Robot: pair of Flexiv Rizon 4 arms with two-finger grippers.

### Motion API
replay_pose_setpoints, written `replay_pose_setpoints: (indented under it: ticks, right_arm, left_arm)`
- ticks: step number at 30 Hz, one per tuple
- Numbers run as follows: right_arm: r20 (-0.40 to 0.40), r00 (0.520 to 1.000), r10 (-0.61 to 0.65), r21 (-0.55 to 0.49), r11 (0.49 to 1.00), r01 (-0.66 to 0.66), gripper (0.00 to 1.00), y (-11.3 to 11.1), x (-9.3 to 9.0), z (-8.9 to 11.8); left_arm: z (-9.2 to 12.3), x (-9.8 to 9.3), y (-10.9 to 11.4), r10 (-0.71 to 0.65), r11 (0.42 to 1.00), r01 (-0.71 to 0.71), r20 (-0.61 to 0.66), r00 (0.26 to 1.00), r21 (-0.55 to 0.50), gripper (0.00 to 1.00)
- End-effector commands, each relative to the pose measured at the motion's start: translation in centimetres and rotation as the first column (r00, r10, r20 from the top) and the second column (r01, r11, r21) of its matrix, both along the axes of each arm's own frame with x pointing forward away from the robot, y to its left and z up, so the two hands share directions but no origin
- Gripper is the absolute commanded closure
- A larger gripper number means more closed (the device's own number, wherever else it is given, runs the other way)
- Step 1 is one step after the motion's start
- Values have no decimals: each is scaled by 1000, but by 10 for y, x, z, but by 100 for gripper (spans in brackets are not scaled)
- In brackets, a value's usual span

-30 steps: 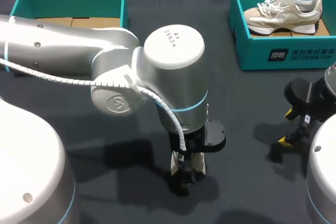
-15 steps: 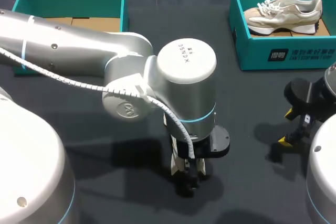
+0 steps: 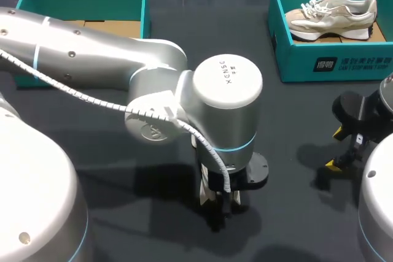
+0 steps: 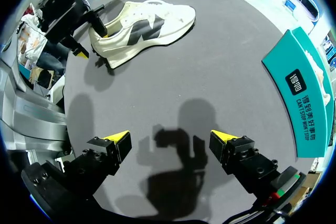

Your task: Take the shoe out of the shoebox, open the shoe tongue, remove and reinsert the insole, then place the shoe into the shoebox

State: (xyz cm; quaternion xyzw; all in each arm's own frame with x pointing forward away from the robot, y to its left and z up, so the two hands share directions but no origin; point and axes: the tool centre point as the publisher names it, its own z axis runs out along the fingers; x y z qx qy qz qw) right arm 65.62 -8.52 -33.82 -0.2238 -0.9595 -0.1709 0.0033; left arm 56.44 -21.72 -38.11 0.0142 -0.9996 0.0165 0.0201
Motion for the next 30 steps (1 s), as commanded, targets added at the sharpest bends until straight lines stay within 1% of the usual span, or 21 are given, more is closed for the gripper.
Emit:
replay_pose_setpoints:
  ticks: [1, 2, 4, 10, 13, 15, 21, 26, 30]
  right_arm:
    - [1, 1000, -1, -2, 1000, 1, 0, 0, -2, 0]
    - [1, 1000, -1, -2, 1000, 1, 0, 0, -2, 0]
    - [1, 1000, -1, -2, 1000, 1, 0, 0, -2, 0]
    - [1, 1000, -1, -2, 1000, 1, 0, 0, -2, 0]
    - [1, 1000, -1, -2, 1000, 1, 0, 0, -2, 0]
    - [1, 1000, -1, -2, 1000, 1, 0, 0, -2, 0]
    - [1, 1000, -1, -2, 1000, 1, 0, 0, -2, 0]
    - [1, 1000, -1, -2, 1000, 1, 0, 0, -2, 0]
    - [1, 1000, -1, -2, 1000, 1, 0, 0, -2, 0]
  left_arm:
    - [-1, 2, 6, 6, 1000, -6, -3, 1000, -10, 56]
    - [-1, 2, 7, 7, 1000, -7, -3, 1000, -10, 65]
    - [-2, 3, 7, 9, 1000, -9, -5, 1000, -10, 100]
    - [1, 8, 9, 10, 1000, -10, -7, 1000, -19, 100]
    - [10, 10, 11, -2, 999, 2, 2, 1000, -33, 100]
    - [20, 14, 13, -24, 998, 24, -4, 1000, -56, 100]
    - [63, 36, 27, -92, 990, 91, -12, 996, -112, 100]
    - [108, 61, 42, -125, 984, 125, 8, 992, -125, 100]
    - [140, 84, 55, -170, 976, 165, -23, 985, -142, 100]
